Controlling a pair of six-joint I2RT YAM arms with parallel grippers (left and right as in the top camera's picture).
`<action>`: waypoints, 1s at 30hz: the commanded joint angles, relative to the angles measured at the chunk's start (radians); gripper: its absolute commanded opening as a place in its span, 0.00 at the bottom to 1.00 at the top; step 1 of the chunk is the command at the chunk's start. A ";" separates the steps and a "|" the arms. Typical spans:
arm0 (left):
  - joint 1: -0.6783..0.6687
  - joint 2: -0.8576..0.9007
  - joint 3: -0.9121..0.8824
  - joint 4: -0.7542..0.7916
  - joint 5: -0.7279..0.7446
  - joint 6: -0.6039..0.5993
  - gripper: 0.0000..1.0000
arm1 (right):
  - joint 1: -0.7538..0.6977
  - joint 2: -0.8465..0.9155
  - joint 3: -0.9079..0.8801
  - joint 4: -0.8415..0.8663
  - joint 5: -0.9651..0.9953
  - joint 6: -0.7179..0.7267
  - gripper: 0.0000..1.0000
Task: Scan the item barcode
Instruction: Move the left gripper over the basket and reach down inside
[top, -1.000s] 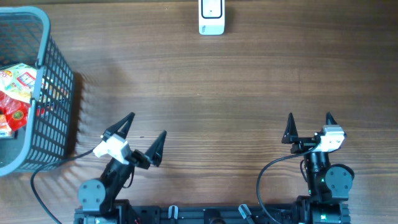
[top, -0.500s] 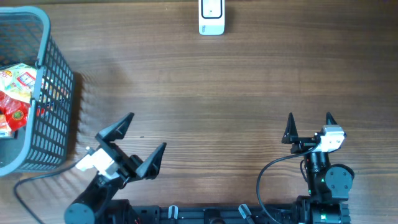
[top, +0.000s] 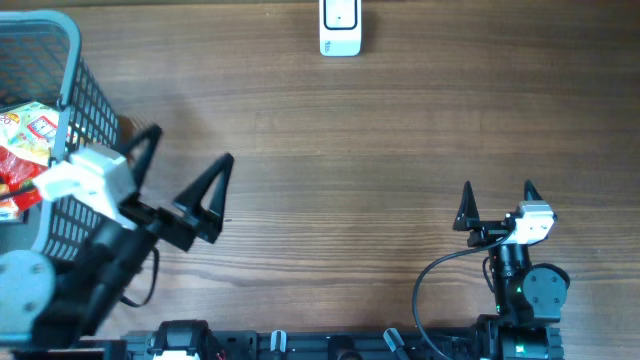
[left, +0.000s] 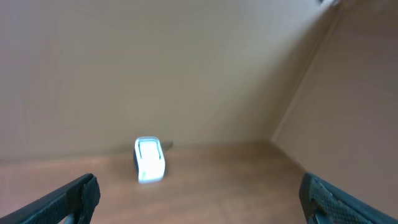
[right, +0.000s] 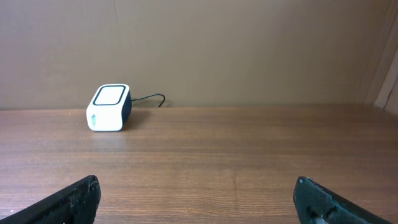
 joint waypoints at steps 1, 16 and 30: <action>-0.001 0.024 0.095 0.057 0.029 0.038 1.00 | -0.004 -0.007 -0.003 0.003 -0.008 -0.017 1.00; 0.000 0.826 1.207 -0.896 -0.886 -0.056 1.00 | -0.004 -0.007 -0.003 0.003 -0.008 -0.018 1.00; 0.465 1.122 1.489 -1.018 -0.987 -0.301 1.00 | -0.004 -0.007 -0.003 0.003 -0.008 -0.017 1.00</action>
